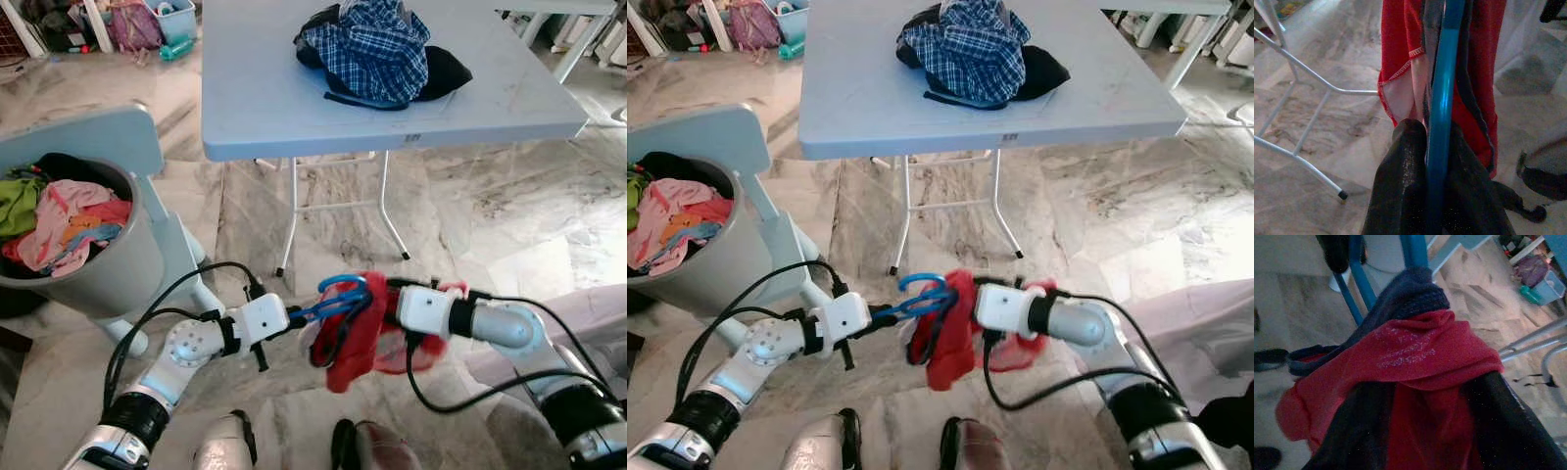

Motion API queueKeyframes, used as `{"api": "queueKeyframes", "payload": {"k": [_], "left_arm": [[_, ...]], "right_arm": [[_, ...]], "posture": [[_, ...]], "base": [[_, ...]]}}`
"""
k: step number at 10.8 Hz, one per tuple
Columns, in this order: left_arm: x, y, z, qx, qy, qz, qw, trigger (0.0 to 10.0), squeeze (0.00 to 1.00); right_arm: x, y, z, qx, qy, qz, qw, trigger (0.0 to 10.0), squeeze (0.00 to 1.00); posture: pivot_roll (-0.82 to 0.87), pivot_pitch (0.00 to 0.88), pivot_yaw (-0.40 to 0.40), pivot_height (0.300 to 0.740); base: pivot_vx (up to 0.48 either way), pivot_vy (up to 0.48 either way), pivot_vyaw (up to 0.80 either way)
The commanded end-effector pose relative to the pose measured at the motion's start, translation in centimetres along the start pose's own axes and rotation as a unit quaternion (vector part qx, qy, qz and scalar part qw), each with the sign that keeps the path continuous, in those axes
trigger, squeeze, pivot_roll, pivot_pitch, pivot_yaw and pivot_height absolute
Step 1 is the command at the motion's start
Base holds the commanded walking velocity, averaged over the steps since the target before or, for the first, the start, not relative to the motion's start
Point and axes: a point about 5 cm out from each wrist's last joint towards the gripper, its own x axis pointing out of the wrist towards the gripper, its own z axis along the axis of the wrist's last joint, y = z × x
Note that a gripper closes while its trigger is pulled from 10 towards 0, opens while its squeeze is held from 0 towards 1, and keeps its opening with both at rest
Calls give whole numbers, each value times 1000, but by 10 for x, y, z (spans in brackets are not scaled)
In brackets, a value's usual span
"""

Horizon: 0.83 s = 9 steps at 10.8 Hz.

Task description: Hang hanger

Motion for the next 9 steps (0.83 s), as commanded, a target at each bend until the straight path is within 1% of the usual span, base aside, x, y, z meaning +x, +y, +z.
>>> {"api": "queueKeyframes", "payload": {"k": [1,2,3,4,5,6,7,8,9], "left_arm": [[-1,4,3,0,-15,22,1000,0,0],[-2,2,1,-7,-11,18,1000,0,0],[-2,1,1,-4,-11,16,1000,0,0],[-1,2,1,-5,-12,19,1000,0,0],[-1,3,1,-4,-10,25,1000,0,0],[-2,5,0,-5,-6,34,999,0,0],[-1,4,2,11,-5,27,1000,0,0],[0,4,3,8,-10,28,1000,0,0],[0,4,3,9,-8,30,999,0,0]], "right_arm": [[-5,-5,-8,4,25,-29,999,10000,1000],[-4,-6,-7,1,26,-54,998,10000,1000],[-2,-5,-6,-2,25,-65,998,10000,902],[-1,-4,-5,-5,23,-72,997,10000,902],[-1,-7,-4,-12,23,-97,995,10000,906],[-4,-15,-5,-16,26,-145,989,10000,416],[-12,-29,-5,-34,30,-233,971,10000,0],[-19,-32,-10,-22,44,-274,961,10000,0],[-29,-29,-23,13,76,-303,950,10000,0]], "posture": [[-57,168,-47,740],[-59,171,-44,740],[-58,174,-39,740],[-56,175,-37,740],[-55,178,-37,740],[-55,179,-36,740],[-51,178,-36,740],[-51,178,-33,740],[-51,178,-33,740]], "base": [[0,0,0],[0,0,0],[0,0,0],[0,0,0],[0,0,0],[0,0,0],[0,0,0],[0,0,0],[0,0,0]]}}
